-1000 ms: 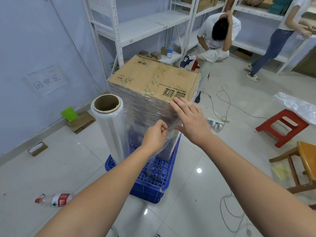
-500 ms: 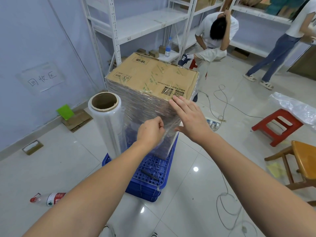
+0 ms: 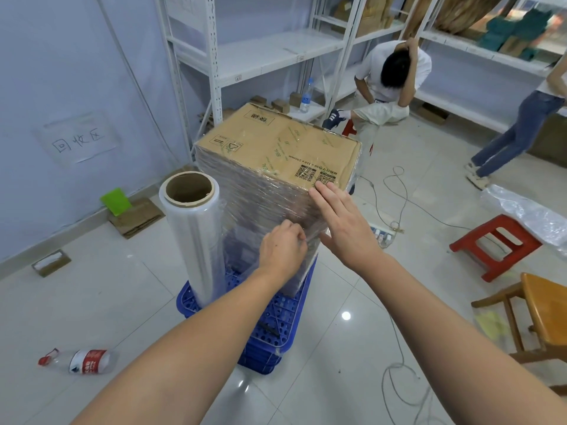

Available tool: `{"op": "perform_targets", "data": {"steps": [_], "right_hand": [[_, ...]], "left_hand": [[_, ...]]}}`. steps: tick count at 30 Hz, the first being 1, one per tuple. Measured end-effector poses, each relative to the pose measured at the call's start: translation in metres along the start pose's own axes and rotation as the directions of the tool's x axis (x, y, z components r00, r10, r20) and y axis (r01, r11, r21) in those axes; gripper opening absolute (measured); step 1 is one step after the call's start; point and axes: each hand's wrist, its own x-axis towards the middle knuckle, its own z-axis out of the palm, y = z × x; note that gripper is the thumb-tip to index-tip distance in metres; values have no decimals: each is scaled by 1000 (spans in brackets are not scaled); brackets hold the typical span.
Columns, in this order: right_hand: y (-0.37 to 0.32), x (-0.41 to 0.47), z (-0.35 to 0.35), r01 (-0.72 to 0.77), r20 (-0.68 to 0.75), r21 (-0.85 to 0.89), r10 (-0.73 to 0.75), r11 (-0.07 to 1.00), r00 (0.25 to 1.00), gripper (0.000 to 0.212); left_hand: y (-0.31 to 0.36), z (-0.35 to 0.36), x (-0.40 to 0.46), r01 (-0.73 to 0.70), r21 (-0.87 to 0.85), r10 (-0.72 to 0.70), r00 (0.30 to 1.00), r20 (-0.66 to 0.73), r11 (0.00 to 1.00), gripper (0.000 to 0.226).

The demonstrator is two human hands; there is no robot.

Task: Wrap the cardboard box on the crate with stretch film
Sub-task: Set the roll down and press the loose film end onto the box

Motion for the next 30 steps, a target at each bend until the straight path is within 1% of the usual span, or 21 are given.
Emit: {"op": "perform_targets", "data": {"steps": [2, 4, 7, 9, 11, 16, 19, 22, 24, 28, 30], "right_hand": [[4, 1, 3, -5, -1, 6, 5, 1000, 1000, 101], [8, 4, 4, -12, -17, 0, 12, 1000, 1000, 103], [16, 11, 4, -17, -42, 2, 17, 1000, 999, 100], [21, 17, 4, -1, -55, 8, 2, 1000, 998, 99], [27, 21, 5, 15, -62, 2, -15, 1000, 998, 100], [46, 33, 2, 61, -50, -38, -63, 997, 997, 100], [59, 45, -3, 130, -55, -89, -135, 988, 989, 93], [64, 54, 0, 207, -76, -119, -217, 971, 973, 71], [66, 54, 5, 179, -96, -116, -190, 977, 977, 64], [77, 46, 9, 18, -88, -50, -23, 999, 996, 75], [79, 46, 7, -11, -49, -11, 10, 1000, 999, 77]], "left_hand": [[-2, -4, 3, 2, -33, -2, 1000, 19, 999, 8], [-4, -9, 6, 36, -76, -32, 998, 55, 996, 7], [-6, -15, 11, 117, -170, -97, 988, 124, 978, 13], [-7, -17, 16, 133, -191, -105, 983, 154, 972, 15], [-5, -19, 19, 140, -204, -107, 980, 168, 969, 17], [-2, -20, 28, 147, -301, -97, 980, 175, 942, 18], [0, -20, 37, 173, -407, -110, 978, 175, 897, 16], [1, -18, 43, 160, -429, -92, 980, 176, 889, 15], [-3, -16, 47, 156, -429, -85, 980, 179, 890, 13], [-4, -19, 54, 145, -393, -74, 979, 190, 908, 10], [-5, -20, 55, 147, -392, -75, 978, 193, 908, 9]]}}
